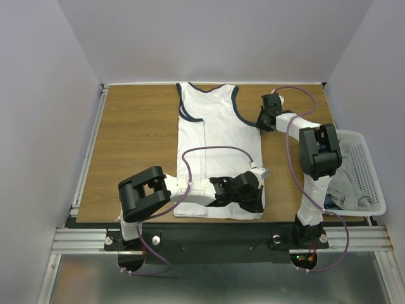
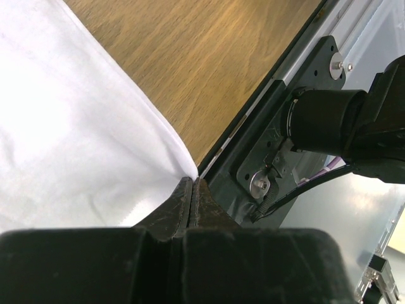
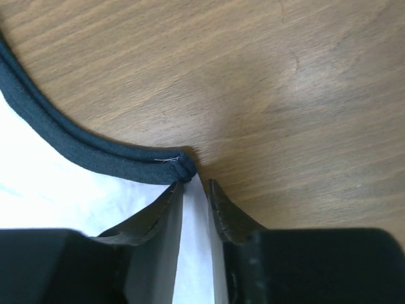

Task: Fold and stack the tank tops
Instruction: Fold the tank top

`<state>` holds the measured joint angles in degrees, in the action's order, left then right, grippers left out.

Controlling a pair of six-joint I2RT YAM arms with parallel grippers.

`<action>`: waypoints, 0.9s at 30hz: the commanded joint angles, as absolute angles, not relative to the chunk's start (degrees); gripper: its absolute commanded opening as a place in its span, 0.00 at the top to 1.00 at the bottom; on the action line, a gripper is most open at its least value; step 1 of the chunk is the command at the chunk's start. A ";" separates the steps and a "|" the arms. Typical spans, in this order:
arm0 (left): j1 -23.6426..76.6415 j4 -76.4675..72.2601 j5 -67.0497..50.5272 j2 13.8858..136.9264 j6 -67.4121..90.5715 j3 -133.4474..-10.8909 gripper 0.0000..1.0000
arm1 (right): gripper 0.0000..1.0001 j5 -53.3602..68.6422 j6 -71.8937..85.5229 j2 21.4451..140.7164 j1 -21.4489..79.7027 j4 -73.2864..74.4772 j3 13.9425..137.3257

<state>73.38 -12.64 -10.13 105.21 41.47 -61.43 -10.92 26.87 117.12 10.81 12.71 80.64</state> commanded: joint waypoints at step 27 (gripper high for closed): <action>71.81 -24.61 -5.71 89.92 47.81 -46.06 1.00 | 1.00 -10.37 31.63 109.42 11.51 9.84 82.09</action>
